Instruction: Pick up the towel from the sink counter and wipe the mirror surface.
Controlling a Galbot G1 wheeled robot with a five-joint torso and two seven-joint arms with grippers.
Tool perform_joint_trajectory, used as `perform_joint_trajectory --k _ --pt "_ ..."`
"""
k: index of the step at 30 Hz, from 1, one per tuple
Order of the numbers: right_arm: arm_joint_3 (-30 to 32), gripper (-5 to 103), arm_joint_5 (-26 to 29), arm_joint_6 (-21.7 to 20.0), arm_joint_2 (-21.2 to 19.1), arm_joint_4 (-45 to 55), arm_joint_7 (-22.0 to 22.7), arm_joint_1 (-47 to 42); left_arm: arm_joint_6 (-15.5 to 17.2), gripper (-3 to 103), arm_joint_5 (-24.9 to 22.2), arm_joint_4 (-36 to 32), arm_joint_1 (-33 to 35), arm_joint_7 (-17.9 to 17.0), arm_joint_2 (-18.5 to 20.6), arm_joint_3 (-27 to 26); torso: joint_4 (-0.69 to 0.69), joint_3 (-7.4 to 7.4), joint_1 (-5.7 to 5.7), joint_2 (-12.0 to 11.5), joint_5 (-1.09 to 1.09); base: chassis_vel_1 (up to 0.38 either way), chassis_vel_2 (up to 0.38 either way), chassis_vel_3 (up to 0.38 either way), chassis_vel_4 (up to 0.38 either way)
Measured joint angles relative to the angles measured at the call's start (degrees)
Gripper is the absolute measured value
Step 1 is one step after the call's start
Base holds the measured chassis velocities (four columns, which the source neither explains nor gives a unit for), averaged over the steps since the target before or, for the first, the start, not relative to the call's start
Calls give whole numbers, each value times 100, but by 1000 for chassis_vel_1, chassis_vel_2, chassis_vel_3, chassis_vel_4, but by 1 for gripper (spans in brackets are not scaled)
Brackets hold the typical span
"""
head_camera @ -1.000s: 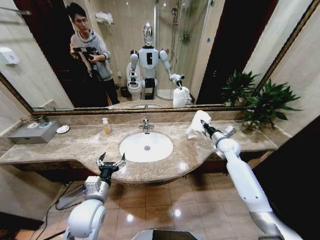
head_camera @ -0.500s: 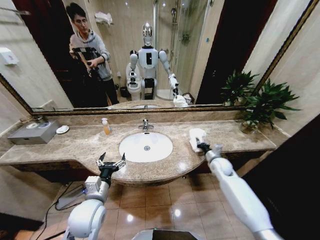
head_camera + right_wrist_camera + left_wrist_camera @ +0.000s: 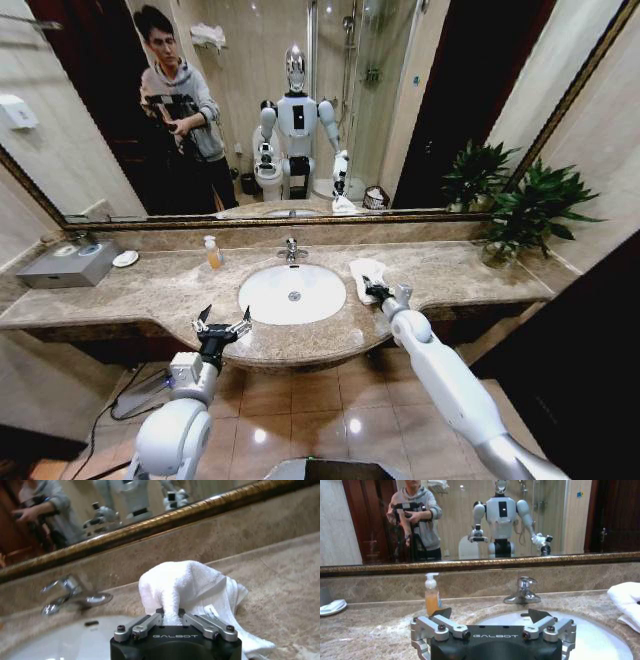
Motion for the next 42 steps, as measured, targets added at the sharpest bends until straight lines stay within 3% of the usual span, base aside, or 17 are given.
perform_joint_trajectory --k 6,12,15,23,28,34,42 --pt "341 5 408 -23 -69 -157 44 121 0 100 0 0 0 0 0 0 0 1 1 0 2 0 0 0 0" --pt "952 5 728 -153 -791 108 -97 48 0 100 0 0 0 0 0 0 -2 0 0 0 2 0 0 0 0" --pt "1393 5 998 -201 -1453 250 -224 -78 0 100 0 0 0 1 0 0 -5 0 0 0 2 0 0 0 0" --pt "1553 5 842 -176 -2068 438 -460 -329 0 100 0 0 0 0 0 0 -2 0 -1 0 -3 0 0 0 0" --pt "1356 5 443 -124 -1822 456 -541 -531 0 100 0 0 0 1 0 0 -1 0 -1 0 2 0 0 0 0" --pt "699 5 -372 45 -964 293 -557 -643 0 100 0 0 0 0 0 0 0 0 -1 0 2 0 0 0 0" --pt "236 5 -480 26 -479 -42 -428 -41 0 100 0 0 0 0 0 0 -2 0 -1 0 -3 0 0 0 0"
